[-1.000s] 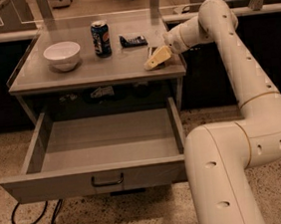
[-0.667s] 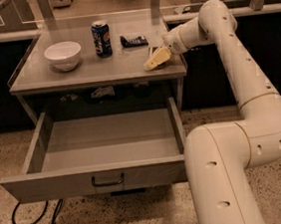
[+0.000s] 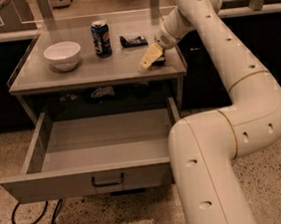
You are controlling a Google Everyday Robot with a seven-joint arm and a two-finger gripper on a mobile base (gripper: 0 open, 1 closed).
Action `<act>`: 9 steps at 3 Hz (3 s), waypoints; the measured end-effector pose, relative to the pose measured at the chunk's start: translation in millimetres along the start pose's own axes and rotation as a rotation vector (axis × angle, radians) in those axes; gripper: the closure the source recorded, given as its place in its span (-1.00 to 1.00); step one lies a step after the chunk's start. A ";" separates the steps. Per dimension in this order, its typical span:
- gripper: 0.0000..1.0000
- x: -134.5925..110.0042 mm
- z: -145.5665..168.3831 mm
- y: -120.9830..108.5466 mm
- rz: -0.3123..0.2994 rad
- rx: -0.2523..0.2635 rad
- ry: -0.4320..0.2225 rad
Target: Place rxbar chocolate into top drawer
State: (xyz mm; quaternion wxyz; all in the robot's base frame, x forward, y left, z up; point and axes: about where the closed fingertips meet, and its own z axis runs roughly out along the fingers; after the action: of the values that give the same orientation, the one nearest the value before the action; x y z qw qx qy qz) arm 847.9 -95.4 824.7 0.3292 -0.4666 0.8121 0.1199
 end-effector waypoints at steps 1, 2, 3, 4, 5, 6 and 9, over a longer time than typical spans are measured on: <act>-1.00 12.7 -3.6 -2.2 0.024 0.017 0.068; -1.00 13.0 -0.9 -1.8 0.023 0.013 0.064; -1.00 13.9 14.2 0.0 0.016 -0.020 0.009; -1.00 13.6 15.7 0.7 0.016 -0.023 0.007; -0.64 13.6 15.7 0.7 0.016 -0.023 0.007; -0.16 13.7 15.7 0.7 0.016 -0.023 0.007; 1.00 3.1 2.3 1.6 0.016 -0.023 0.007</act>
Offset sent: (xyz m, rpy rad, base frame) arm -0.0003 -0.0128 -0.0063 -0.0318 0.0300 -0.0253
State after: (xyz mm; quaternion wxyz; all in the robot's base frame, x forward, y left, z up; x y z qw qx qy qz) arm 846.5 -95.5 820.8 0.3202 -0.4644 0.8154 0.1303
